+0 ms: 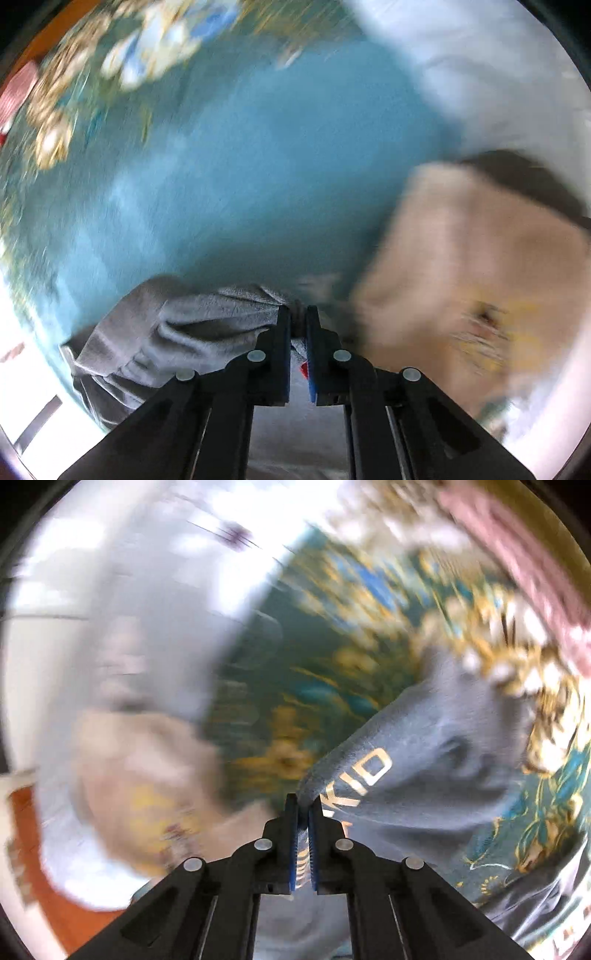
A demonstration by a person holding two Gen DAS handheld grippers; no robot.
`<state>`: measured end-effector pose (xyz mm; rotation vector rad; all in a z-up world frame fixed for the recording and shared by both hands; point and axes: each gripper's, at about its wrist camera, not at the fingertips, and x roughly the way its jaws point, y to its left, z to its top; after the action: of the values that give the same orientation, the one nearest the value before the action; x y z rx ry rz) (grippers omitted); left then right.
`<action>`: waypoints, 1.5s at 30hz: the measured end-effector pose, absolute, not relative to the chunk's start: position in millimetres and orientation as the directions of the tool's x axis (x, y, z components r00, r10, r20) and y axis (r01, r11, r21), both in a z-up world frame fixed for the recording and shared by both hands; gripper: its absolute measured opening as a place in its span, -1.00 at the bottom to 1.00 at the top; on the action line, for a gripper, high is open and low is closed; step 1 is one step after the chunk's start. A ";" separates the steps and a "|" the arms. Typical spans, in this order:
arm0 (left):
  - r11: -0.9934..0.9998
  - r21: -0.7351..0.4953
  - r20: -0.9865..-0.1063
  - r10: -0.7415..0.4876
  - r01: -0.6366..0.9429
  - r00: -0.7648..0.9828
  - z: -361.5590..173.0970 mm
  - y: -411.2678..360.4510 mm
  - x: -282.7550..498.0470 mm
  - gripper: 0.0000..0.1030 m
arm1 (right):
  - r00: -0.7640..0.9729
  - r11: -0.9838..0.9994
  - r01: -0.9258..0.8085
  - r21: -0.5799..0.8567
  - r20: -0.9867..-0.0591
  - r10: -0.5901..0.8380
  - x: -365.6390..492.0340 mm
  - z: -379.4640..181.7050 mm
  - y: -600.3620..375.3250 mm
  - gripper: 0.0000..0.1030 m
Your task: Fold clothes
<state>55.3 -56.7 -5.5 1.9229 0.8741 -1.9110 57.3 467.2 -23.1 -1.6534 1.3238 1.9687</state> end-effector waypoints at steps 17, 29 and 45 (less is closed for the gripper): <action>-0.666 -0.136 -0.975 0.223 0.734 0.021 -54.7 -155.3 315.2 -0.94 | -0.072 -0.500 -0.831 0.245 -0.938 -0.340 348.8 -67.3 494.1 -0.90; -0.669 -0.246 -0.959 0.271 0.701 -0.078 -49.9 -168.9 296.5 -0.43 | -0.066 -0.630 -0.742 0.229 -0.960 -0.272 335.1 -36.6 478.7 -0.90; -0.741 -0.405 -0.914 0.325 0.535 -0.241 -1.6 -166.9 263.8 -0.98 | -0.243 -0.623 -0.712 0.322 -0.947 -0.211 330.4 13.5 465.8 -0.90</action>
<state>263.8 -166.9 -1.6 1.8352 1.0559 -2.1147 330.4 465.8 13.5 -1.6565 1.1093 1.9273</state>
